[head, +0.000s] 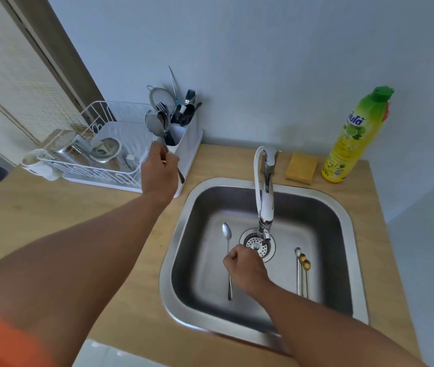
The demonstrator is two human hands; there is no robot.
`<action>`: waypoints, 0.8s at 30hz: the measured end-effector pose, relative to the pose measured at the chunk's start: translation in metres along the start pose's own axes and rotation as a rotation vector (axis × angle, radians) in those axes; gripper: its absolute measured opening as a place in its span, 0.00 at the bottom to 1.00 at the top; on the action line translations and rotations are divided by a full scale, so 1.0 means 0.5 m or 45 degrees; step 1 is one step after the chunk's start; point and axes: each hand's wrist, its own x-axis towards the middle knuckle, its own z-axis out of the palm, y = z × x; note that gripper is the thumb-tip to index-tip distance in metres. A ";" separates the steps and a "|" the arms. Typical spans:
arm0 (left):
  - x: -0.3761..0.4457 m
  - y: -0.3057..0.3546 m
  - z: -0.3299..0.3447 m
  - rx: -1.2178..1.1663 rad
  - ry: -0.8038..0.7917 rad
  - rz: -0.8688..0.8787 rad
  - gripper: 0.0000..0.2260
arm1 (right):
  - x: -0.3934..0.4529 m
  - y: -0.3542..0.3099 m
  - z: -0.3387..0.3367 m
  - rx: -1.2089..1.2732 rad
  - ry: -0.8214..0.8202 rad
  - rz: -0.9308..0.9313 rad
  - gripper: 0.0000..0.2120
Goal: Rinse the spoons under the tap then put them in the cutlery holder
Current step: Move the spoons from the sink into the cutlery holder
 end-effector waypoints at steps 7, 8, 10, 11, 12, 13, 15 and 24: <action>0.121 -0.006 -0.069 0.096 0.172 0.034 0.06 | 0.006 -0.127 -0.023 0.186 0.142 -0.200 0.05; 0.126 -0.016 -0.074 0.119 0.164 0.033 0.07 | 0.007 -0.150 -0.030 0.220 0.176 -0.235 0.05; 0.127 -0.035 -0.080 0.199 0.136 0.026 0.08 | 0.013 -0.198 -0.049 0.288 0.228 -0.301 0.06; 0.124 -0.044 -0.081 0.247 0.121 0.017 0.08 | 0.017 -0.222 -0.060 0.314 0.253 -0.341 0.06; 0.120 -0.052 -0.081 0.291 0.104 0.002 0.08 | 0.023 -0.246 -0.071 0.333 0.283 -0.388 0.06; 0.116 -0.060 -0.080 0.330 0.084 -0.020 0.08 | 0.031 -0.271 -0.083 0.346 0.317 -0.432 0.07; 0.106 -0.073 -0.076 0.398 0.043 -0.070 0.08 | 0.050 -0.319 -0.105 0.369 0.399 -0.499 0.08; 0.053 -0.128 -0.067 0.468 -0.096 -0.168 0.09 | 0.148 -0.493 -0.165 0.306 0.617 -0.662 0.05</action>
